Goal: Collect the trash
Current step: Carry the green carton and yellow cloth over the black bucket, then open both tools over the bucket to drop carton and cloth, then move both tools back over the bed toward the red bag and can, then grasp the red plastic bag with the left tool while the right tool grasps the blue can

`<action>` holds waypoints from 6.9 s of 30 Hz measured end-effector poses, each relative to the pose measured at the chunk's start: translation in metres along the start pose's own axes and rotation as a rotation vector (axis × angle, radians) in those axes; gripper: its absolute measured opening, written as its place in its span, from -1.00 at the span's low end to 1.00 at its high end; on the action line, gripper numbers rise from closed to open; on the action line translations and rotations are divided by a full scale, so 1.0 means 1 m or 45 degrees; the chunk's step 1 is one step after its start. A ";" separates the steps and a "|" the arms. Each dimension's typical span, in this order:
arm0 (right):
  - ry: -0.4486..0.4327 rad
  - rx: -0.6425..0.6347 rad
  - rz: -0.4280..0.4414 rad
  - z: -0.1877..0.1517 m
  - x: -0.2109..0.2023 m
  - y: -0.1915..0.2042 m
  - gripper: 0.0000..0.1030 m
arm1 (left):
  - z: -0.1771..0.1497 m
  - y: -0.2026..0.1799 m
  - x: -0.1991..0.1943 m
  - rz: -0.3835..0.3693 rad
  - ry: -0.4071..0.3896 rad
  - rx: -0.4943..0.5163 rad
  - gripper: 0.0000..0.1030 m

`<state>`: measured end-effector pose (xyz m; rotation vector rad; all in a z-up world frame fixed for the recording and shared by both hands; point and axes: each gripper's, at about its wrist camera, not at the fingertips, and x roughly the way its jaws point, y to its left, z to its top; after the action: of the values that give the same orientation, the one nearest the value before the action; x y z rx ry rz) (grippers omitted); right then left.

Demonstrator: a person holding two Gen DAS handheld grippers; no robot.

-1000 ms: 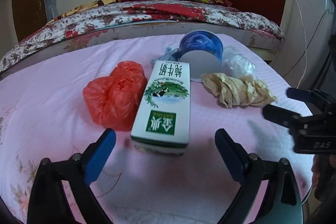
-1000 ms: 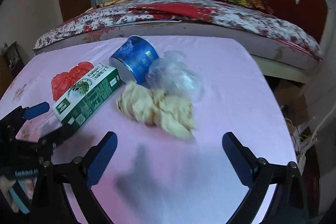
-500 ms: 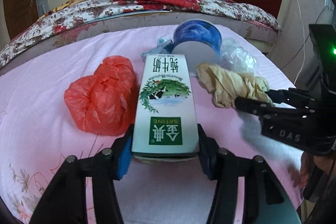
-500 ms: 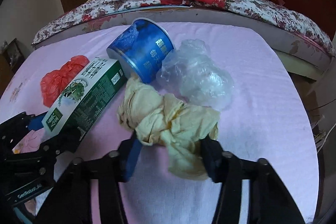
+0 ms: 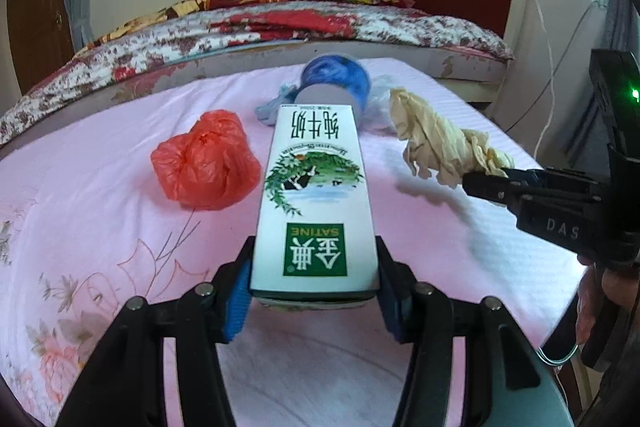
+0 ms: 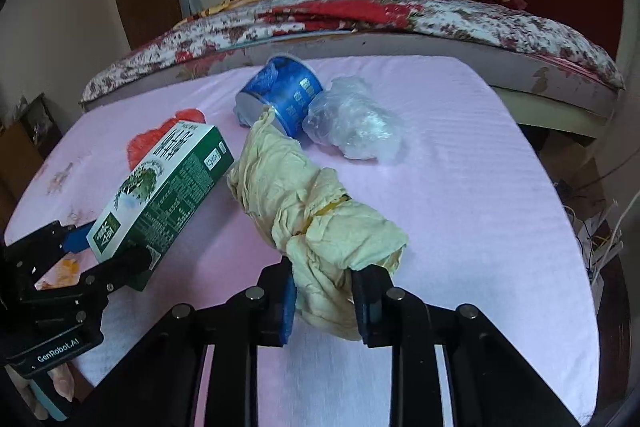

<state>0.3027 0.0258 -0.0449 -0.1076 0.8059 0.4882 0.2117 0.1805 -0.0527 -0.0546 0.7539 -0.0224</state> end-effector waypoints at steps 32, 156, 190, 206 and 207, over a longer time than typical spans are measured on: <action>-0.166 0.218 -0.188 -0.124 -0.205 -0.127 -0.50 | -0.033 -0.162 -0.075 -0.220 -0.097 0.281 0.07; 0.156 0.242 -0.556 -0.235 -0.210 -0.202 1.00 | -0.084 -0.278 -0.051 -0.245 0.104 0.432 0.99; -0.018 0.046 -0.187 -0.101 -0.121 -0.055 1.00 | -0.040 -0.044 -0.055 0.141 -0.011 0.087 0.99; -0.058 -0.129 -0.095 0.033 -0.003 0.002 1.00 | 0.022 0.053 0.015 0.222 -0.045 -0.076 0.88; -0.054 -0.139 -0.096 0.038 0.003 0.005 1.00 | 0.025 0.056 0.021 0.225 -0.039 -0.072 0.88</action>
<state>0.3278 0.0419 -0.0204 -0.2272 0.7309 0.4616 0.2438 0.2363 -0.0522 -0.0423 0.7262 0.1674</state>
